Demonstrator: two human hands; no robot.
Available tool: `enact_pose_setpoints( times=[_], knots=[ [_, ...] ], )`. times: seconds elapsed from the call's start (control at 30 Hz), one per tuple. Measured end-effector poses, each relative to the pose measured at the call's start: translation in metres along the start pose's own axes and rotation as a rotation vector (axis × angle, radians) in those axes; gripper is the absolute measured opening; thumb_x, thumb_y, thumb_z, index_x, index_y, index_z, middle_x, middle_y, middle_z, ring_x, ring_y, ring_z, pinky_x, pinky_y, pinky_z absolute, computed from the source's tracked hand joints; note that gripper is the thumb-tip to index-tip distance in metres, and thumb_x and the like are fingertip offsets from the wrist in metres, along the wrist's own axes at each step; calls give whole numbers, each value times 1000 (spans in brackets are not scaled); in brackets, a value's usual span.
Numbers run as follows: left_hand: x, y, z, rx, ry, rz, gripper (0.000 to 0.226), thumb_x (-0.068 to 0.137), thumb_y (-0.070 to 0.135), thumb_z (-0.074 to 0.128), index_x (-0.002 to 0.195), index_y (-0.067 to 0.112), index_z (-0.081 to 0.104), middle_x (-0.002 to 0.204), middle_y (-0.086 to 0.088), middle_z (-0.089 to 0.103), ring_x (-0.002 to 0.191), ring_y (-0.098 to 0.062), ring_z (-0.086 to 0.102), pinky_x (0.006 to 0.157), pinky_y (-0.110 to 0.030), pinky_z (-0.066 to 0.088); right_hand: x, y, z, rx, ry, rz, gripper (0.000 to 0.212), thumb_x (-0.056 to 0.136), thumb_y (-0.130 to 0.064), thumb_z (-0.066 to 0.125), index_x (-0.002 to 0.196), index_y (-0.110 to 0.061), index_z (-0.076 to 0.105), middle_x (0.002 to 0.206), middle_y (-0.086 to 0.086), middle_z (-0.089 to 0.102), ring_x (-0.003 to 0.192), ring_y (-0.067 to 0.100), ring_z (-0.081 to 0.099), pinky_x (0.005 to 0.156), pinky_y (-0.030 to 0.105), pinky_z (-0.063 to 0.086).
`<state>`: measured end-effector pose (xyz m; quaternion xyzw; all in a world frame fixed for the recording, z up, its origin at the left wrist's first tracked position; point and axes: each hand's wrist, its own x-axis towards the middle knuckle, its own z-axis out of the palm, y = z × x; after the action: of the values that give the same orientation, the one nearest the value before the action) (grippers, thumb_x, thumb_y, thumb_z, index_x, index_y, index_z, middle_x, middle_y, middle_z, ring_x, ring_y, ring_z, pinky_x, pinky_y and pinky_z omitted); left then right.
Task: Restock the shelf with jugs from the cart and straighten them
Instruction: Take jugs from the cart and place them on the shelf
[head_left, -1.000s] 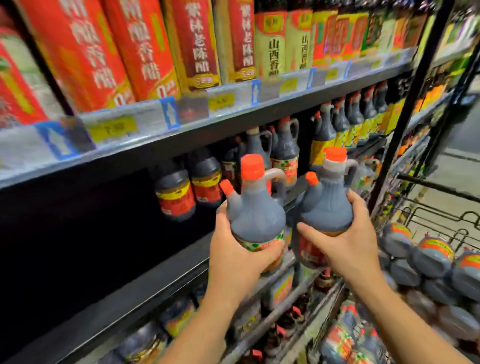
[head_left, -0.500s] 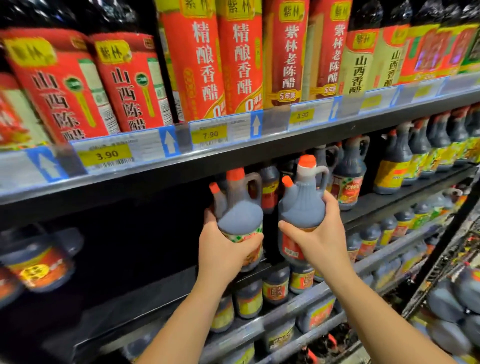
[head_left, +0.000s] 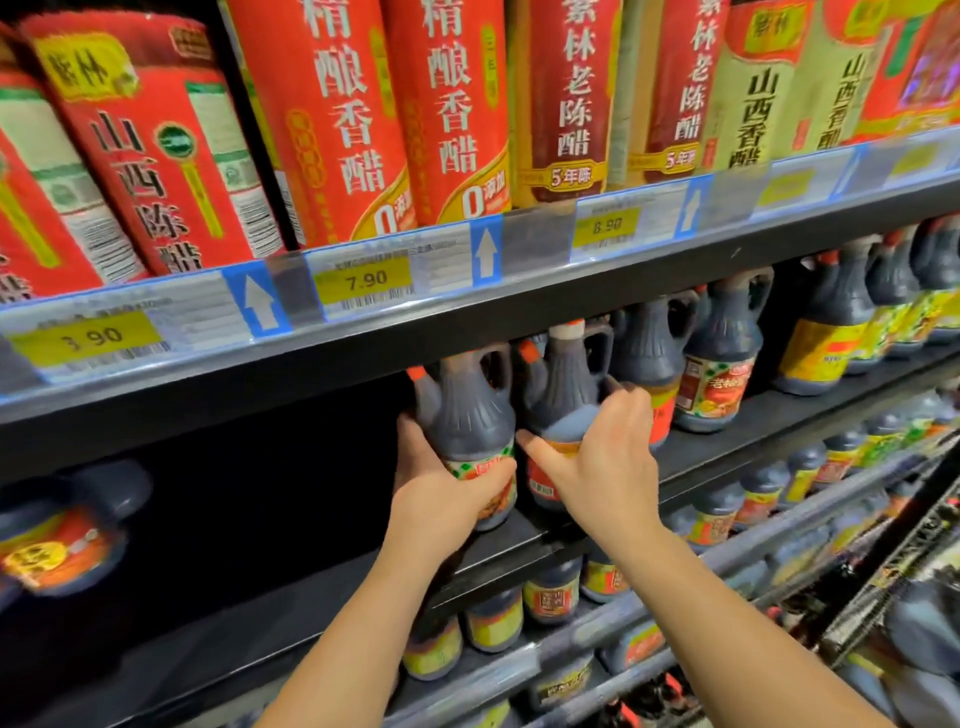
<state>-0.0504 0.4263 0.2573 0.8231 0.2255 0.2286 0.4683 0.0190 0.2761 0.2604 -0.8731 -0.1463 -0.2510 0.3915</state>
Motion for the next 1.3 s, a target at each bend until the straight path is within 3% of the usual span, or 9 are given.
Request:
enact_pose_setpoints(
  times=[0.13, 0.3, 0.47, 0.67, 0.87, 1.0, 1.07, 1.2, 1.3],
  knots=[
    [9, 4, 4, 17, 0, -28, 127, 60, 40, 91, 155, 20, 8, 157, -4, 27, 139, -22, 37, 108, -28, 32, 8, 1, 3, -235, 79, -30, 88, 69, -69, 63, 115, 5, 53, 105, 19, 50, 98, 37, 49, 83, 45, 47],
    [14, 5, 10, -7, 22, 48, 108, 57, 35, 92, 142, 18, 28, 141, -3, 39, 126, -20, 48, 103, -34, 42, 14, 0, 7, -208, 89, 24, 94, 67, -70, 61, 131, -2, 49, 109, 17, 48, 100, 36, 46, 83, 45, 43],
    [17, 1, 15, -73, 25, 63, 107, 52, 42, 90, 136, 38, 24, 140, 2, 39, 123, -15, 47, 98, -29, 41, 15, 1, 11, -210, 104, 39, 94, 71, -69, 59, 135, -2, 46, 113, 18, 49, 102, 36, 47, 85, 46, 44],
    [21, 2, 19, -74, 17, 62, 98, 50, 46, 87, 124, 48, 23, 142, 2, 39, 128, -18, 46, 104, -41, 45, 16, 1, 12, -232, 109, 41, 92, 74, -69, 56, 136, -1, 45, 114, 21, 50, 102, 38, 48, 83, 47, 43],
    [24, 5, 20, 10, 5, 31, 113, 56, 47, 89, 137, 47, 10, 152, -1, 28, 137, -23, 37, 107, -39, 39, 16, 1, 11, -259, 90, 41, 94, 76, -68, 59, 139, -1, 41, 112, 21, 49, 100, 39, 47, 80, 47, 41],
    [13, -5, 16, 118, -107, -6, 133, 60, 53, 87, 152, 29, -8, 159, -6, 11, 147, -26, 19, 114, -41, 28, 15, -1, 8, -183, 13, 91, 102, 76, -67, 62, 150, -8, 24, 120, 16, 41, 112, 36, 40, 85, 47, 43],
    [-3, -13, 12, 219, -137, 11, 133, 64, 58, 82, 153, 26, -11, 161, -12, 6, 147, -30, 18, 112, -41, 31, 9, 1, 4, -106, -17, 96, 105, 76, -63, 66, 152, -10, 17, 122, 15, 37, 116, 35, 37, 87, 48, 43],
    [-29, -26, -1, 96, -44, 125, 113, 68, 48, 84, 152, 32, 10, 145, -7, 35, 126, -24, 48, 94, -38, 49, -20, 16, -9, -27, -29, 77, 95, 82, -54, 68, 152, -10, 19, 125, 15, 35, 115, 35, 35, 92, 46, 41],
    [-48, -28, -3, 10, -6, 161, 88, 75, 42, 79, 145, 31, 26, 120, 9, 47, 107, -12, 53, 85, -40, 52, -43, 33, -23, -11, -11, 86, 84, 84, -47, 69, 150, -18, 26, 118, 10, 36, 112, 29, 36, 94, 40, 39]
  ],
)
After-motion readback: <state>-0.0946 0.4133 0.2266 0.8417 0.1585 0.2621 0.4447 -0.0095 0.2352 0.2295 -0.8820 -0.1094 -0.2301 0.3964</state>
